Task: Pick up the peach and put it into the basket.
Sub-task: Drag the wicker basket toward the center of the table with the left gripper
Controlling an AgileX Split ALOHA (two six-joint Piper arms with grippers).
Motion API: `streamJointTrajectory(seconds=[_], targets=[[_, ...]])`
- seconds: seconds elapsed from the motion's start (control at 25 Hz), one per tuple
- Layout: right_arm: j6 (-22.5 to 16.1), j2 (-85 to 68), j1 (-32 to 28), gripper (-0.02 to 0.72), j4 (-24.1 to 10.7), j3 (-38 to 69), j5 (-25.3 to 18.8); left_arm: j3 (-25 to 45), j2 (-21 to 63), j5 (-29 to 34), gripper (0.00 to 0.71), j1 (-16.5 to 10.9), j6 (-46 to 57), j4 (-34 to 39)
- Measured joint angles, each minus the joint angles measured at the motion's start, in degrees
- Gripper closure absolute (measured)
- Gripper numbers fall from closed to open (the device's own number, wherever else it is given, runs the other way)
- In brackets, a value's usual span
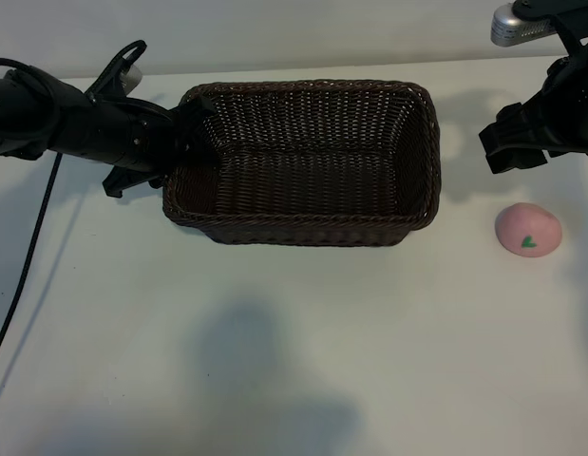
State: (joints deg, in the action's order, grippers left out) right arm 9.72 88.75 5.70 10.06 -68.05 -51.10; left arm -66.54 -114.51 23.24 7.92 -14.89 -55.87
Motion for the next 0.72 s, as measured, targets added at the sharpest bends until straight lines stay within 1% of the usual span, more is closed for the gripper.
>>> streamJointTrajectory(seconds=[0.44, 0.48, 0.52, 0.6, 0.68, 0.72], targets=[[0.0, 0.0, 0.0, 0.109, 0.0, 0.0, 0.0, -0.1, -0.19, -0.07, 0.376, 0.0, -0.09, -0.28], [0.0, 0.0, 0.0, 0.109, 0.0, 0.0, 0.0, -0.1, -0.19, 0.05, 0.364, 0.0, -0.31, -0.4], [0.0, 0.0, 0.0, 0.109, 0.0, 0.0, 0.0, -0.17, -0.19, 0.2, 0.33, 0.0, -0.53, -0.74], [0.0, 0.0, 0.0, 0.109, 0.0, 0.0, -0.12, -0.37, -0.19, 0.76, 0.226, 0.0, -1.02, -1.19], [0.0, 0.0, 0.0, 0.109, 0.0, 0.0, -0.12, -0.37, 0.32, 1.19, 0.1, 0.04, -1.35, -1.19], [0.0, 0.0, 0.0, 0.109, 0.0, 0.0, -0.12, -0.37, 0.77, 1.19, 0.057, 0.04, -1.67, -1.19]])
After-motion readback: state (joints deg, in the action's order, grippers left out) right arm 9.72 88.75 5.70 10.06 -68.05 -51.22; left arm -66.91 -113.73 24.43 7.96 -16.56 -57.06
